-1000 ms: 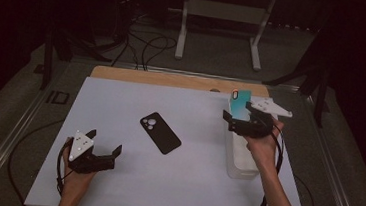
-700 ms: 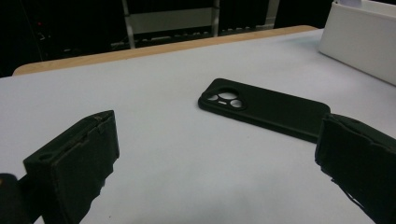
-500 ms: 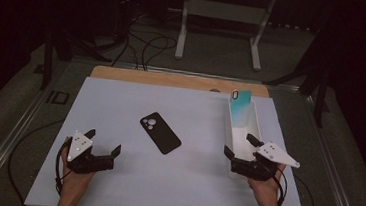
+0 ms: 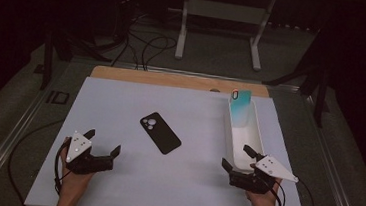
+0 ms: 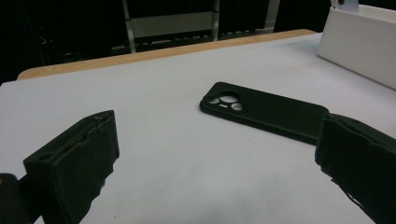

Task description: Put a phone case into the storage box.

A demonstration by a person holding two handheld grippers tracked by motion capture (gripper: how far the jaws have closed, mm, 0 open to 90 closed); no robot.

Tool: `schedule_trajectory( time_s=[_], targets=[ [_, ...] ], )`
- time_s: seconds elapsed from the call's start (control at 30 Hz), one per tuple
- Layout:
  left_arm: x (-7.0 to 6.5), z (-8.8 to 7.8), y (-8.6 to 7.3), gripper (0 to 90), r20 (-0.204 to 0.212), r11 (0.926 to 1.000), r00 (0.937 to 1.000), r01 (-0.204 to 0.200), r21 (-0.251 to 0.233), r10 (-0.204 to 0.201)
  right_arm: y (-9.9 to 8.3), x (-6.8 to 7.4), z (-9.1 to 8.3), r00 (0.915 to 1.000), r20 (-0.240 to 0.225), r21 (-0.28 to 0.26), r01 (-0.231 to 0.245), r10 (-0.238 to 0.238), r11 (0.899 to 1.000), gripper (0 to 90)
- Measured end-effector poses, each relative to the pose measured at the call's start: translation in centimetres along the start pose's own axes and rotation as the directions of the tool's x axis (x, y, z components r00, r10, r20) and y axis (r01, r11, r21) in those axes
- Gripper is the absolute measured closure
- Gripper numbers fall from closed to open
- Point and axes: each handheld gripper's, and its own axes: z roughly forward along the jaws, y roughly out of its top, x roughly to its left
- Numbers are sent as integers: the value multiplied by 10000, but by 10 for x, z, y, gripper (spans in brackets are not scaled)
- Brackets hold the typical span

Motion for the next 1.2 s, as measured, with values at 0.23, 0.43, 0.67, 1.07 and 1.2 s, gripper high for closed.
schedule_trajectory(
  time_s=[0.23,0.43,0.67,1.07,1.2],
  targets=[
    [0,1,-1,3,-45,10000,10000,8,29,-7,7,3,8,9994,-339,1031,54,-19,9947,84],
    [-3,2,-1,3,-74,9999,9999,-100,137,101,24,10,21,9979,-591,1510,359,-272,9879,85],
    [-2,2,-2,3,-49,9999,10000,-48,138,49,54,20,39,9932,-1033,2069,733,-527,9756,84],
    [-1,2,-2,3,-57,9997,9999,-93,205,94,94,41,77,9832,-1696,2618,1105,-670,9588,76],
    [0,2,-3,3,-62,9998,10000,-47,174,48,100,45,92,9826,-1775,2837,1046,-550,9532,76]
  ],
)
